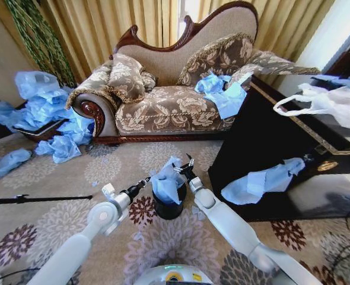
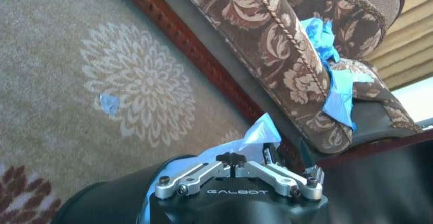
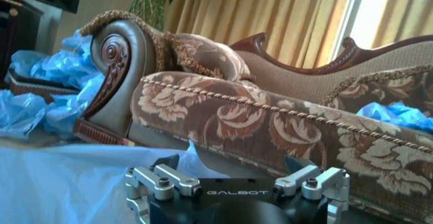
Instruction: Place a garbage bag over the trash bin.
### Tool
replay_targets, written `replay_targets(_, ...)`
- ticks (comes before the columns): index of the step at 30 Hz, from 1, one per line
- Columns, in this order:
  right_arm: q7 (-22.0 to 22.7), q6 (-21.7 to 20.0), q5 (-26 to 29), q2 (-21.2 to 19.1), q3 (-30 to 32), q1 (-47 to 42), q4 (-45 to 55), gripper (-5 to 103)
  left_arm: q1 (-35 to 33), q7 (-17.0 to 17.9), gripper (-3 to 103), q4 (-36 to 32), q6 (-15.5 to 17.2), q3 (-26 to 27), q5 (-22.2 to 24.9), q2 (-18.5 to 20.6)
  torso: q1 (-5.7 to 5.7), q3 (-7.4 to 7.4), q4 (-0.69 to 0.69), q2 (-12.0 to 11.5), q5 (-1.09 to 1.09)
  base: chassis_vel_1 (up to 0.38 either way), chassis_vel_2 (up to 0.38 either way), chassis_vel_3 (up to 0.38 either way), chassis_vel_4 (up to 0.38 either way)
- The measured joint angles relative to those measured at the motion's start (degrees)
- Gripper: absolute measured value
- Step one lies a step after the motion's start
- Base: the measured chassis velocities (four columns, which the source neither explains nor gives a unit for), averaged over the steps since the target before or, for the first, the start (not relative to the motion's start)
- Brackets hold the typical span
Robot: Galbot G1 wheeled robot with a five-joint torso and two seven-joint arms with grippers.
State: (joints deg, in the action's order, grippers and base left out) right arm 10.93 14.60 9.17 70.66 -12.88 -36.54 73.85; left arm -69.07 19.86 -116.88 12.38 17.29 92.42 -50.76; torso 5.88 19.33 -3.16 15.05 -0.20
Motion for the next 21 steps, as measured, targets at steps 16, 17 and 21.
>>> replay_targets(16, -11.5, -8.6, -3.0, -4.6, 0.1, 0.4, 4.3, 100, -1.2, -2.6, 0, -0.6, -0.1, -0.3, -4.4, -0.1, 0.0, 0.0, -0.02, 0.0, 0.0, 0.0, 0.0, 0.0, 0.0)
replay_targets(17, -12.4, -9.0, -3.1, -4.2, 0.1, 0.9, 3.7, 100, -1.3, -2.7, 0, -0.7, 0.0, -0.4, -4.4, -0.1, 0.0, 0.0, -0.01, 0.0, 0.0, 0.0, 0.0, 0.0, 0.0)
replay_targets(21, -13.8, -9.7, -3.4, -2.8, 0.0, 3.1, 1.1, 100, -2.2, -3.6, 0, -1.1, 0.0, -0.5, -5.5, 0.0, 0.0, 0.0, 0.0, 0.0, 0.0, 0.0, 0.0, 0.0, 0.0)
